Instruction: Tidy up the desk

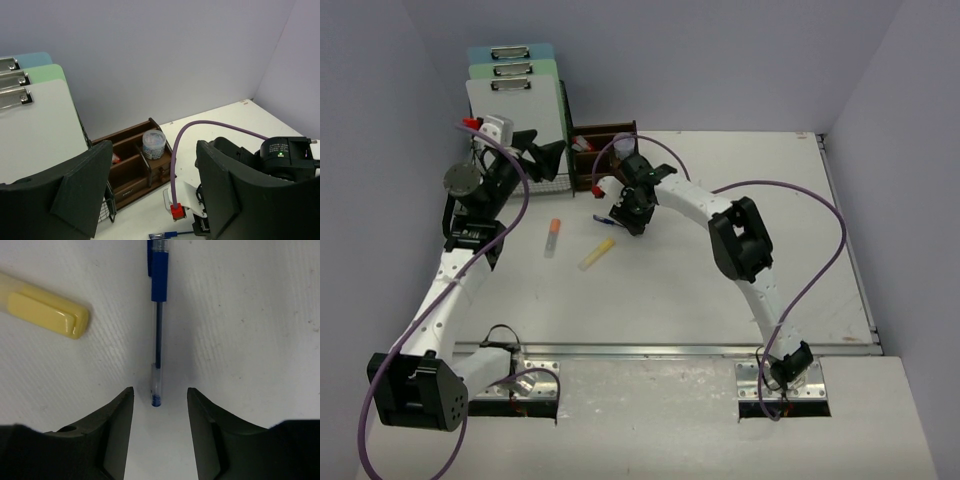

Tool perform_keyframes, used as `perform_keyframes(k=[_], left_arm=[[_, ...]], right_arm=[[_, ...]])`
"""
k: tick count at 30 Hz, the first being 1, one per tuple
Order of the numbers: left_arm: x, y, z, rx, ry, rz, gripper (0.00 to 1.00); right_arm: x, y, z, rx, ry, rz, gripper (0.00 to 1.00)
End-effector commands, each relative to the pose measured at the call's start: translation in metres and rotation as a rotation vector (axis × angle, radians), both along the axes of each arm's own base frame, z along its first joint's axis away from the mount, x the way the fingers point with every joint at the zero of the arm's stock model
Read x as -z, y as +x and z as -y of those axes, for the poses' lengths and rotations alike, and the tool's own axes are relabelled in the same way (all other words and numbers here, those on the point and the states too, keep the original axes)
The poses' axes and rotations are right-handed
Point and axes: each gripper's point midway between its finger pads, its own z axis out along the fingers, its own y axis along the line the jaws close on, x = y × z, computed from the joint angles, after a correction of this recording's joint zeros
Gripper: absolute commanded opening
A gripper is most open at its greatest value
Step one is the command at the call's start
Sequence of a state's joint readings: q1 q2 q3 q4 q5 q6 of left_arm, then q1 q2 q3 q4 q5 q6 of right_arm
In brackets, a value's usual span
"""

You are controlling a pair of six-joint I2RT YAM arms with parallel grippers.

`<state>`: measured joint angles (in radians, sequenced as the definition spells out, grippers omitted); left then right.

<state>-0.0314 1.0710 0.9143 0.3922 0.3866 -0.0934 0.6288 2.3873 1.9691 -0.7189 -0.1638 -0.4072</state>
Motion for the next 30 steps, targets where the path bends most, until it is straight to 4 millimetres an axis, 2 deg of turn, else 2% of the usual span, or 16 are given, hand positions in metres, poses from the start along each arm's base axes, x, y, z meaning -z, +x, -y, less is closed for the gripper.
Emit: perform_keyframes(k=[1,3,9,13,16,19,22,23,24,26,27,28,29,30], left_arm=[[-0.005,-0.006,-0.002,0.003,-0.017,0.013,0.66],[-0.004,-0.006,-0.002,0.003,-0.019,0.008,0.66],[-0.002,-0.007,-0.002,0.006,-0.018,0.001,0.66],[0.001,-0.007,0.000,0.016,-0.018,-0.014,0.66],[0.006,-0.006,0.001,0.023,-0.019,-0.033,0.66],[0.014,-0.006,0.002,0.026,-0.029,-0.060,0.66],[0.019,-0.007,0.003,0.032,-0.056,-0.080,0.66],[0.019,-0.007,0.004,0.039,-0.072,-0.086,0.66],[0.019,-0.007,0.005,0.047,-0.089,-0.091,0.66],[0.022,-0.005,0.007,0.055,-0.118,-0.108,0.66],[0.022,-0.005,0.009,0.065,-0.152,-0.125,0.67],[0.025,-0.003,0.009,0.066,-0.153,-0.132,0.67],[0.028,-0.003,0.012,0.083,-0.173,-0.151,0.67],[0.031,-0.003,0.019,0.123,-0.232,-0.191,0.67]], right_arm=[[0.002,-0.003,-0.015,-0.050,0.014,0.020,0.46],[0.007,-0.005,-0.015,-0.057,0.006,0.012,0.43],[0.031,-0.023,-0.012,-0.120,-0.071,-0.031,0.24],[0.044,-0.040,0.008,-0.163,-0.152,-0.080,0.15],[0.041,-0.047,0.025,-0.169,-0.191,-0.086,0.05],[0.024,-0.047,0.044,-0.090,-0.171,-0.100,0.00],[-0.011,-0.039,0.055,0.051,-0.055,-0.114,0.00],[-0.037,-0.036,0.052,0.085,0.032,-0.101,0.00],[-0.053,-0.033,0.054,0.151,0.105,-0.101,0.00],[-0.071,-0.021,0.065,0.245,0.211,-0.085,0.00],[-0.097,-0.014,0.064,0.293,0.304,-0.062,0.00],[-0.093,-0.017,0.066,0.296,0.299,-0.073,0.00],[-0.106,-0.015,0.066,0.316,0.352,-0.067,0.00],[-0.146,-0.013,0.059,0.337,0.514,-0.042,0.00]])
